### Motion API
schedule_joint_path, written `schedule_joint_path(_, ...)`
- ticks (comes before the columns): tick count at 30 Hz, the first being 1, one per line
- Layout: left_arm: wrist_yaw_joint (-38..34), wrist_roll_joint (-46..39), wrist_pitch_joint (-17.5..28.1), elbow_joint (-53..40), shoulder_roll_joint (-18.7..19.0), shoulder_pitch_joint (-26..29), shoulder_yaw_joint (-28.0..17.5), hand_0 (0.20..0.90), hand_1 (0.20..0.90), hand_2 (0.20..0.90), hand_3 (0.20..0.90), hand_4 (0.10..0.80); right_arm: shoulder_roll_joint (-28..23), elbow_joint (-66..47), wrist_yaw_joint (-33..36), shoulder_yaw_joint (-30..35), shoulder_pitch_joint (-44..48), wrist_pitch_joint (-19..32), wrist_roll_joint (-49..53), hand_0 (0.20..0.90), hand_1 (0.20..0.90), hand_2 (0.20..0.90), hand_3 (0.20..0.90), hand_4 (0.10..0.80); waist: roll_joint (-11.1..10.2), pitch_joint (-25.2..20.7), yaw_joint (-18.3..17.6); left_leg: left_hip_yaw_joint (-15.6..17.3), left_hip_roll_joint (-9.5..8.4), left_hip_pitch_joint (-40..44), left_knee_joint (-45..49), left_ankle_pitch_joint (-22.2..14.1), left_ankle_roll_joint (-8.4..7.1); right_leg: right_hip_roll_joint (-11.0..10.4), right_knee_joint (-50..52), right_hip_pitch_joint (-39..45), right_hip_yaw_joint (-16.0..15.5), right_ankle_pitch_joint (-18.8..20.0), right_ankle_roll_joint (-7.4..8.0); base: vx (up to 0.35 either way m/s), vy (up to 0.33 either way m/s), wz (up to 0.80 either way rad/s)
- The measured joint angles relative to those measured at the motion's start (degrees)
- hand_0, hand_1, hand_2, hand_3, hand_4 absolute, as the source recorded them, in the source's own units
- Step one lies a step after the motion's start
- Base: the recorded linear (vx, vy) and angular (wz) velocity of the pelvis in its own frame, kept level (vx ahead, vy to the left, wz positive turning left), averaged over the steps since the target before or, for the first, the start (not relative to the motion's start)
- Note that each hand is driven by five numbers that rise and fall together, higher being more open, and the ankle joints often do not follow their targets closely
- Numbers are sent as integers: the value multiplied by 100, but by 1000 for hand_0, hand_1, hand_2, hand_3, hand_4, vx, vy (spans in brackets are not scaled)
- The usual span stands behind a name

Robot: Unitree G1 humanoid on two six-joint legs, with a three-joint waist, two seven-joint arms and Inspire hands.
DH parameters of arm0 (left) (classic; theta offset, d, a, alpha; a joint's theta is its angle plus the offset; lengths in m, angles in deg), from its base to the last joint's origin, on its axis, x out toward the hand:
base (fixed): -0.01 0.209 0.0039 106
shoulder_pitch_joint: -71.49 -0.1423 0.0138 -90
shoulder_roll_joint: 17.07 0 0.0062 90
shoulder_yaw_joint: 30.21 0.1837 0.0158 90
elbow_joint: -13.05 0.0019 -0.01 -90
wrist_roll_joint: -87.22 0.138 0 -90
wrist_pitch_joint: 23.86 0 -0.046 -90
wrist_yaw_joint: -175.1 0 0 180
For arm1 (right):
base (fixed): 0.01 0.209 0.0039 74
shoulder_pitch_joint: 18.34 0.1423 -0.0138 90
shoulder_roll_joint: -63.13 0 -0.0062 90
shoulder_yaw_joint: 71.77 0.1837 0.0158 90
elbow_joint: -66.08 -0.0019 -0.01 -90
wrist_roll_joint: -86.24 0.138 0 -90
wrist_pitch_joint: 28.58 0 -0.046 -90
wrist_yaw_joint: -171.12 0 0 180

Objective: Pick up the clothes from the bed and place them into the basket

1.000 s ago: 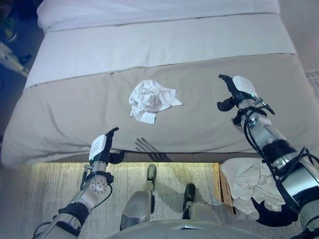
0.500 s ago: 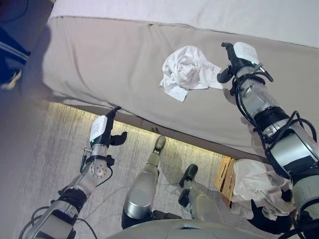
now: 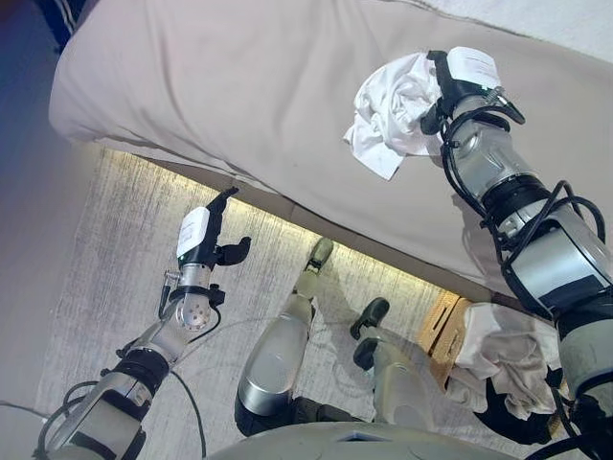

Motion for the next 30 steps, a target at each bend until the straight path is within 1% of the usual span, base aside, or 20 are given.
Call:
schedule_joint_path(2,-152,0,2,-162,0,-54,24,900,900,900,900,800,135,200,-81,-3,146,-39,-79,900,900,900,900,800,0,0,-6,9,-35,-172,74,-5,-3,-76,251,-252,11,-97,-20,-13,80,-1)
schedule_joint_path(5,-247,-5,6,-424,0,-50,29,900,900,900,900,800,151,260,-107,-4,219,-50,-183,900,900,900,900,800,1,0,0,9,-81,-474,240,-6,-4,-161,615,-628,16,-188,-37,-32,65,1)
schedule_joint_path(7,-270,-7,10,-522,1,-22,34,900,900,900,900,800,166,409,-106,-4,285,-52,-181,900,900,900,900,800,2,1,2,-1,-148,-653,420,-26,-24,-256,887,-835,17,-304,-97,55,-1,8)
schedule_joint_path(8,-275,-15,9,-544,2,-16,29,900,900,900,900,800,171,450,-96,-3,304,-55,-180,900,900,900,900,800,10,5,-3,-5,-183,-710,536,-189,39,-316,1053,-908,38,-398,-94,57,-1,7)
schedule_joint_path(9,-279,-65,7,-544,1,-10,45,900,900,900,900,800,184,519,-90,-4,325,-50,-177,900,900,900,900,800,11,5,14,8,-205,-785,700,-220,48,-349,1220,-992,57,-437,-132,-23,34,6)
schedule_joint_path(13,-298,-230,-1,-669,14,-56,82,900,900,900,900,800,273,809,-89,2,440,-65,-183,900,900,900,900,800,20,10,26,21,-342,-1031,1269,-414,101,-503,1851,-1239,148,-753,-207,-32,39,7)
schedule_joint_path(14,-317,-231,5,-761,25,-58,83,900,900,900,900,800,271,857,-89,2,490,-78,-183,900,900,900,900,800,30,15,28,9,-352,-1173,1480,-498,119,-521,2013,-1342,133,-824,-271,-37,21,9)
schedule_joint_path(15,-317,-232,7,-789,27,-55,84,900,900,900,900,800,271,858,-88,2,503,-88,-183,900,900,900,900,800,30,15,35,7,-354,-1240,1573,-535,116,-523,2093,-1396,135,-855,-293,-28,13,8)
schedule_joint_path(17,-316,-232,6,-929,31,-72,109,900,900,900,900,800,251,868,-106,0,552,-126,-192,900,900,900,900,800,53,27,40,7,-425,-1591,2189,-787,141,-598,2602,-1662,145,-1068,-392,-26,24,11)
schedule_joint_path(18,-315,-232,12,-963,31,-72,129,900,900,900,900,800,216,869,-146,-3,588,-147,-193,500,500,500,433,333,76,38,38,4,-468,-1735,2433,-900,151,-656,2851,-1778,153,-1196,-434,-19,26,13)
schedule_joint_path(19,-314,-232,13,-971,31,-73,138,900,900,900,900,800,193,869,-177,-5,619,-151,-193,300,300,300,200,100,95,48,35,5,-482,-1803,2560,-949,150,-683,2978,-1830,154,-1258,-455,-13,42,9)
schedule_joint_path(21,-311,-236,12,-990,36,-105,136,900,900,900,900,800,140,871,-276,-4,693,-141,-177,300,300,300,200,100,136,66,39,15,-541,-2008,2915,-1090,174,-708,3270,-1990,183,-1396,-500,-1,32,4)
schedule_joint_path(22,-303,-253,12,-1007,41,-142,137,900,900,900,900,800,92,870,-307,-2,720,-101,-167,300,300,300,200,100,155,75,32,26,-558,-2132,3141,-1187,186,-744,3480,-2084,193,-1501,-549,16,-1,5)
schedule_joint_path(23,-284,-265,11,-1009,40,-176,137,900,900,900,900,800,50,870,-319,3,731,-66,-164,300,300,300,200,100,179,87,34,26,-558,-2214,3314,-1250,183,-751,3609,-2137,197,-1564,-559,20,-7,4)
schedule_joint_path(24,-268,-280,11,-1022,50,-227,127,900,900,900,900,800,39,870,-323,7,740,-42,-158,300,300,300,200,100,181,88,36,29,-557,-2276,3425,-1297,192,-754,3698,-2181,206,-1620,-600,0,0,0)
schedule_joint_path(27,-229,-329,11,-1030,62,-346,128,900,900,900,900,800,-22,869,-367,7,740,-10,-61,300,300,300,200,100,180,88,25,27,-546,-2316,3540,-1329,184,-745,3808,-2219,211,-1650,-617,0,0,0)
schedule_joint_path(30,-230,-332,11,-1145,86,-456,127,900,900,900,900,800,-83,868,-457,8,707,59,108,300,300,300,200,100,180,88,13,60,-541,-2342,3697,-1387,209,-744,3905,-2233,258,-1659,-611,0,-38,-5)
